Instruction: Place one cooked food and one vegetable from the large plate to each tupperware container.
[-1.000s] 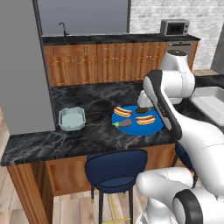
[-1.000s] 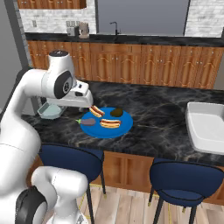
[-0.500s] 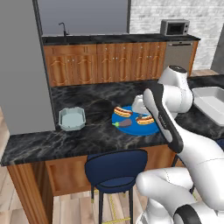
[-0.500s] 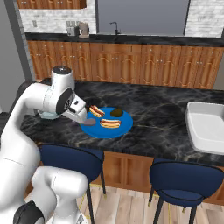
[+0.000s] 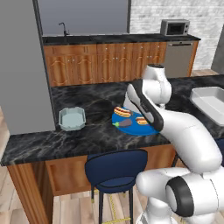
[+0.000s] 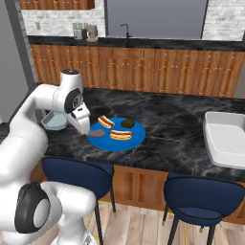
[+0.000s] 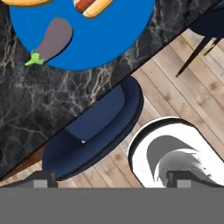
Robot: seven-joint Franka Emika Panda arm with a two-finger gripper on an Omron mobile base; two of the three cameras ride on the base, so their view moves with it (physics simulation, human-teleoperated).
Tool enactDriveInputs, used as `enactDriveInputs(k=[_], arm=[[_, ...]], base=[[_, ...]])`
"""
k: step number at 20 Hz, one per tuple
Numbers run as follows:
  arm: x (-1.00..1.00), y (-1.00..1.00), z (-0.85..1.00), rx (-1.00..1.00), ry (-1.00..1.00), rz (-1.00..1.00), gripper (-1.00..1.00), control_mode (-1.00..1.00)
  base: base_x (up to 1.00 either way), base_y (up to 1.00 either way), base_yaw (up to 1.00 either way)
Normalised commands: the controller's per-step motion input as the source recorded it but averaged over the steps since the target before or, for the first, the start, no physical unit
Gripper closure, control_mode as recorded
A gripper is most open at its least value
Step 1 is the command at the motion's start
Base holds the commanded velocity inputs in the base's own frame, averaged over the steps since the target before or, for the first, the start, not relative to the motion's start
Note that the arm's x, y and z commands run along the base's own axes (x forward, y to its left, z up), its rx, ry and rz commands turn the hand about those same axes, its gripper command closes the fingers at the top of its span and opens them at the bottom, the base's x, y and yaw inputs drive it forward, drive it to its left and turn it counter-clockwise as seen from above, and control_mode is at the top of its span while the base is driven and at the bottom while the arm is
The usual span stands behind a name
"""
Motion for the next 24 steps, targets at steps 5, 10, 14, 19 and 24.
enactDriveInputs(k=[5, 10, 14, 19, 24], arm=[[0.67, 0.0, -0.37, 0.0, -0.01, -0.18, -1.0, -1.0], [0.49, 0.0, -0.58, 0.0, -0.04, -0.01, -1.0, -1.0], [0.42, 0.0, -0.6, 0.0, 0.0, 0.0, -1.0, -1.0], [0.43, 0.0, -0.29, 0.0, 0.0, 0.0, -1.0, -1.0], [0.33, 0.0, -0.29, 0.0, 0.0, 0.0, -1.0, -1.0]], base=[[0.0, 0.0, 0.0], [0.0, 0.0, 0.0], [0.0, 0.0, 0.0], [0.0, 0.0, 0.0], [0.0, 0.0, 0.0]])
